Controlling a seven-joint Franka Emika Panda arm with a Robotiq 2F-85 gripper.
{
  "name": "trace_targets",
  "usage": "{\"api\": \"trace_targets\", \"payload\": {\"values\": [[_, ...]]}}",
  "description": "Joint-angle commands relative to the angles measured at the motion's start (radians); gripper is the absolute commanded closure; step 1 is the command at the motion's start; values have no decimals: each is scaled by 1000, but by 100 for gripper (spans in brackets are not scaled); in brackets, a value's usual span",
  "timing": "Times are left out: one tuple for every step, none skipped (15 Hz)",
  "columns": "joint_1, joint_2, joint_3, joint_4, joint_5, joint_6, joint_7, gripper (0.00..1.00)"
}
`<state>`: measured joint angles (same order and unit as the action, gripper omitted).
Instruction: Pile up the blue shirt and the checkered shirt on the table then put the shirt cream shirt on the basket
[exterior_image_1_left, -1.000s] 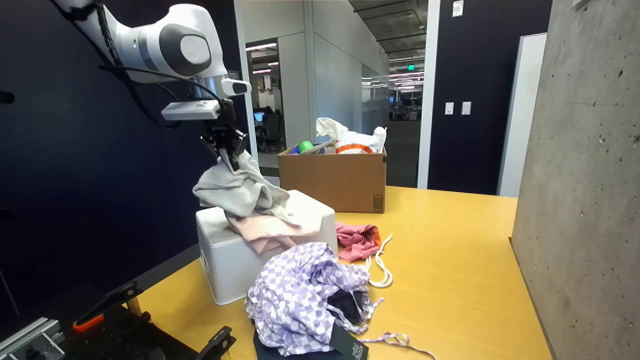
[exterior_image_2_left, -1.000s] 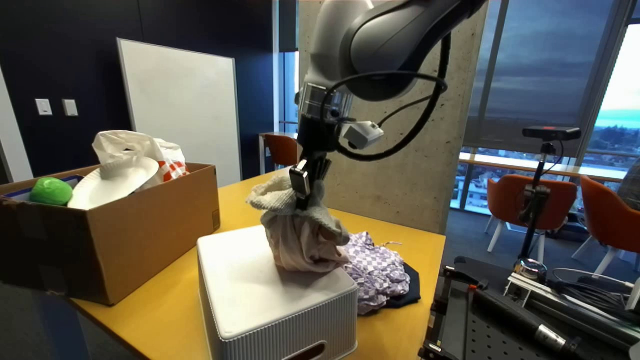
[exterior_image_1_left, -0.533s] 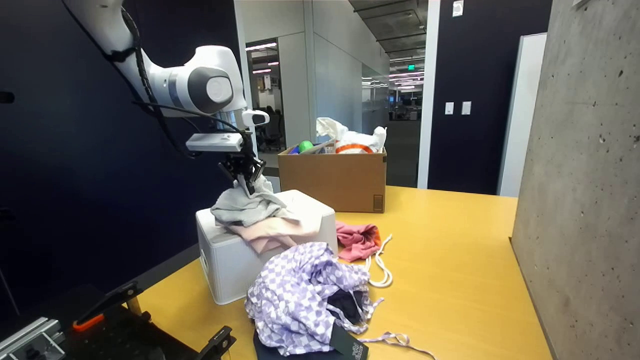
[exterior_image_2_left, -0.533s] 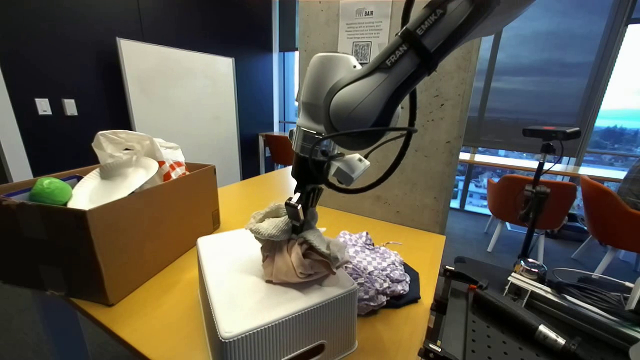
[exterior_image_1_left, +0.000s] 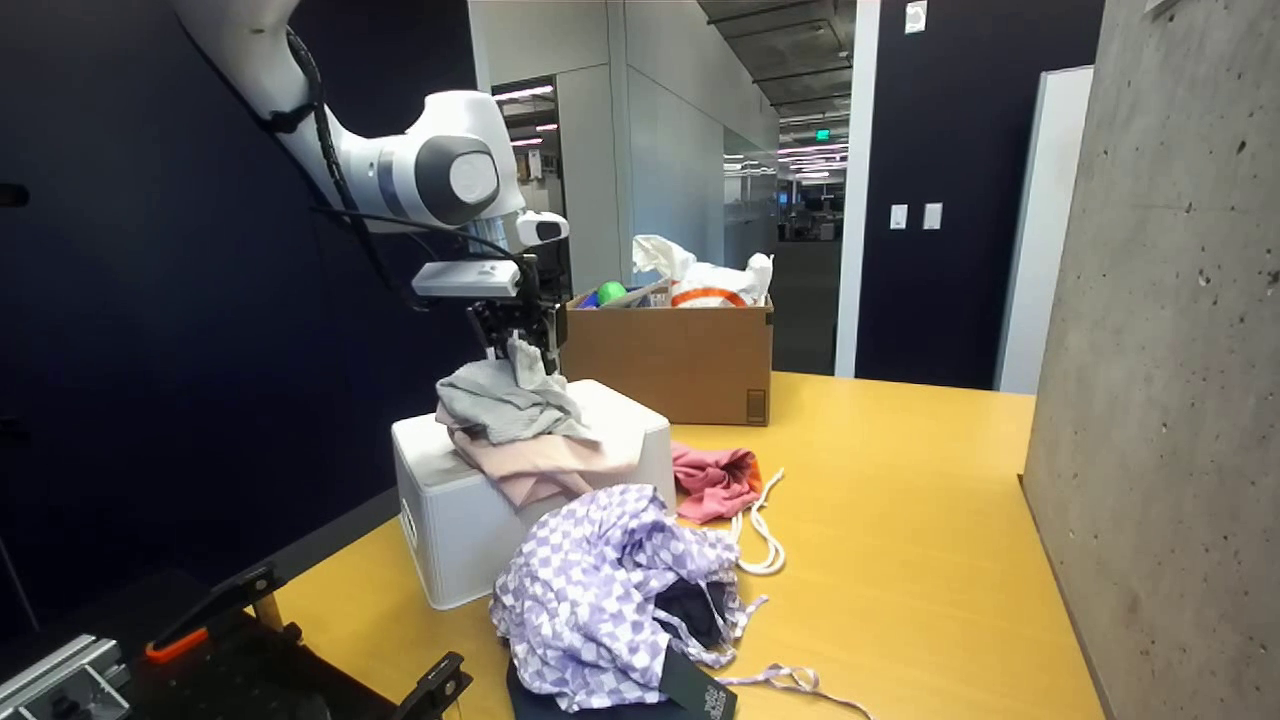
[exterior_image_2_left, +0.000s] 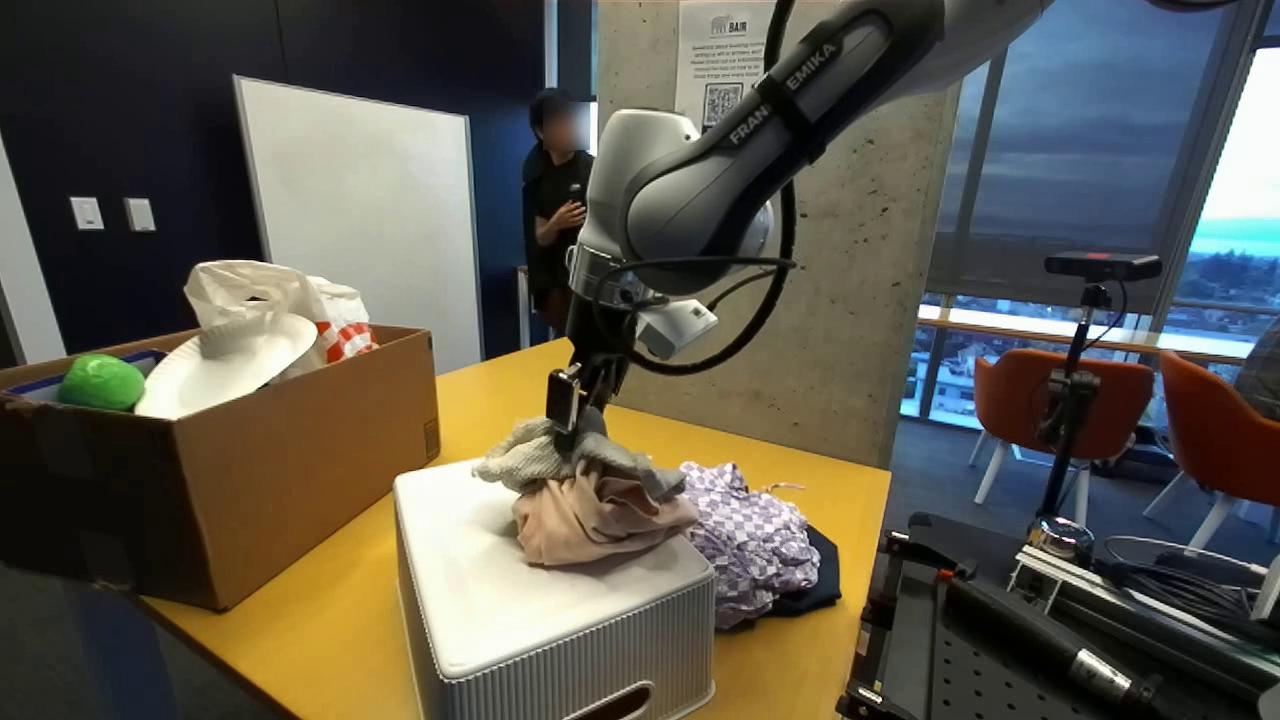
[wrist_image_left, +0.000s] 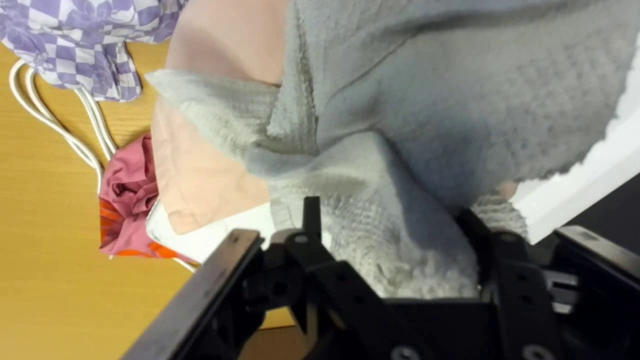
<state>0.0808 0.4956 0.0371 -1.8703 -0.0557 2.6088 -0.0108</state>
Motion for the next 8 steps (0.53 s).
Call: {"api": "trace_targets", "payload": {"values": [[1, -64, -25, 3, -7, -45, 38, 6], [6, -84, -35, -7, -14, -52, 55, 0], [16, -119, -51, -35, -24, -73, 89, 0], [19, -150, -57, -60, -30, -93, 106, 0], [19, -176, -61, -80, -34, -114, 121, 0], [16, -206, -61, -101, -35, -138, 136, 0], [14, -231, -62, -119, -37, -165, 151, 0], [12, -262, -61, -140, -37, -194, 165, 0]]}}
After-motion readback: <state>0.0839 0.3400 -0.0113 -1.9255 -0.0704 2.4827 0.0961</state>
